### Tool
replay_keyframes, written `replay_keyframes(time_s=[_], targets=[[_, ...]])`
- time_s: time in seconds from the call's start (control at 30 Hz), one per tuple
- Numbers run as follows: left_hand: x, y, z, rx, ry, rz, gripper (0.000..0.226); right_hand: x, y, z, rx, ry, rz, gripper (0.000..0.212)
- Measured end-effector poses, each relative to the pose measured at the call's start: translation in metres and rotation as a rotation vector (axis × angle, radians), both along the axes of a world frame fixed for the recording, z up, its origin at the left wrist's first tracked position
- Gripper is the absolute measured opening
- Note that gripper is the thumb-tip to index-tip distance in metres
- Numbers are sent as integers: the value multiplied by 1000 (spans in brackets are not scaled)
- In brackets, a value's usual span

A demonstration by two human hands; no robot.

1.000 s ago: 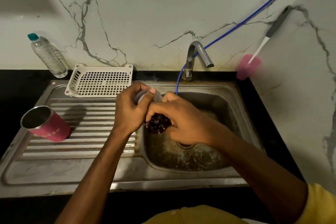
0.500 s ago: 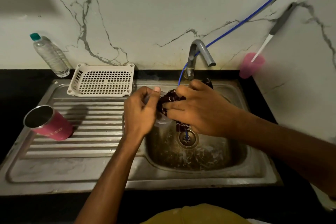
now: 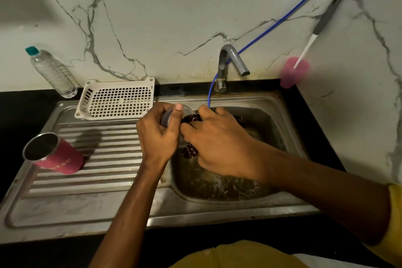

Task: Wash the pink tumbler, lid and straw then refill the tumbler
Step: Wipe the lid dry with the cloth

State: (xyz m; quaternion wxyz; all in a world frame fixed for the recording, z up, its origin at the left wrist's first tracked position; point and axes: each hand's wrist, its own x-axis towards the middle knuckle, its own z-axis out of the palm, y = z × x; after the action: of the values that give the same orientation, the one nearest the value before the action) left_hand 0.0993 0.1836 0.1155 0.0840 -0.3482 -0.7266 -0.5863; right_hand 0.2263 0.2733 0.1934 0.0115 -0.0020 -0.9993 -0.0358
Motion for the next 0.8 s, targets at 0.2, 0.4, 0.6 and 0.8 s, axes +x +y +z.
replay_keyframes(time_s=[0.2, 0.4, 0.6, 0.8], targets=[[9, 4, -12, 80, -54, -15, 33, -8, 14, 12, -391, -154, -67, 24], [17, 5, -15, 216, -126, -83, 21, -11, 35, -3, -1522, -295, -440, 33], [8, 6, -9, 236, -196, -199, 12, -5, 27, -24, -2143, -215, -535, 40], [-3, 4, -5, 227, -403, -158, 19, 11, 29, -29, -2390, 163, -642, 53]])
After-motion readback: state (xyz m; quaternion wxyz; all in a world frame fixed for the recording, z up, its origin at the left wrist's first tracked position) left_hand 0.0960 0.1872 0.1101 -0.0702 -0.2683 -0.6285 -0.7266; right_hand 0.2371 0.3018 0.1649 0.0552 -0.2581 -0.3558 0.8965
